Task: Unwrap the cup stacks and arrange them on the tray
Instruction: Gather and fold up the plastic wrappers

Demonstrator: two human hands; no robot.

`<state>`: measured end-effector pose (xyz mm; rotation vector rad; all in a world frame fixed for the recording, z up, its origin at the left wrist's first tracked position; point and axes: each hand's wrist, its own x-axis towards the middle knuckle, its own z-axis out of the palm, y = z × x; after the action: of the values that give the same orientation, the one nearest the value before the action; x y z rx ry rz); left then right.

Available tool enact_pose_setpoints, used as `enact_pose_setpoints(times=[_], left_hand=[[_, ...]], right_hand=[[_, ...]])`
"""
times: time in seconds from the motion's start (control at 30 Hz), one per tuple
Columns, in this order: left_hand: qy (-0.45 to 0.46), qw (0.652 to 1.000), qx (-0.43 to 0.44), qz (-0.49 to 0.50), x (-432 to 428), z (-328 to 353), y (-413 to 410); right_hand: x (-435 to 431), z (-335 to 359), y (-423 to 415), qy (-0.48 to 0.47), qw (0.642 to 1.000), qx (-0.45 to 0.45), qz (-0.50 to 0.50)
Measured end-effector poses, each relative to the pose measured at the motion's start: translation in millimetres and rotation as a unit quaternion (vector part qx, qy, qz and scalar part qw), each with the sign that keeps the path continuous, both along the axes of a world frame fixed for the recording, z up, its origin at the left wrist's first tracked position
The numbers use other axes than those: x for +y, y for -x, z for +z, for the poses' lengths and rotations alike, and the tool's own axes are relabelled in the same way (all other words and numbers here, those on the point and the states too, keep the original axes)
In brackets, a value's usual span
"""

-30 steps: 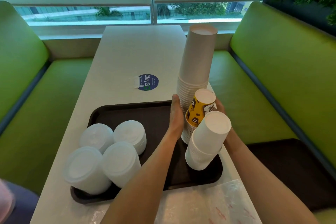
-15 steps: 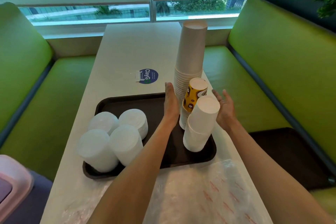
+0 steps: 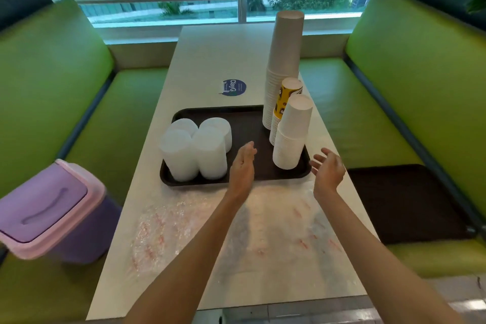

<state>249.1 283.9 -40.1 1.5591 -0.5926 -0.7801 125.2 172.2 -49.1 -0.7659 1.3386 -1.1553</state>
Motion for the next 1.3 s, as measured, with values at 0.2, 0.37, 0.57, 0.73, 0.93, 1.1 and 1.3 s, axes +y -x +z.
enact_pose_setpoints(times=[0.2,0.37,0.57,0.73,0.93,1.1,1.3], left_hand=[[-0.060,0.998,-0.003,-0.006,56,-26,16],[-0.121,0.991,-0.035,-0.050,77,-26,6],[-0.185,0.970,-0.133,-0.087,104,-17,-24],[-0.210,0.958,-0.175,-0.081,136,-18,-47],[-0.251,0.938,-0.227,-0.072,173,-26,-69],[-0.276,0.937,-0.213,-0.017,193,-38,-78],[-0.325,0.927,-0.187,0.018,206,-42,-78]], right_hand=[[45,-21,-5,-0.018,0.998,0.046,0.041],[70,-24,-14,0.038,0.978,0.120,0.166],[93,-30,-30,0.109,0.926,0.230,0.279],[121,-30,-48,0.119,0.906,0.263,0.309],[167,-44,-47,0.210,0.848,0.336,0.352],[178,-55,-43,0.274,0.743,0.427,0.437],[172,-49,-50,0.284,0.630,0.495,0.527]])
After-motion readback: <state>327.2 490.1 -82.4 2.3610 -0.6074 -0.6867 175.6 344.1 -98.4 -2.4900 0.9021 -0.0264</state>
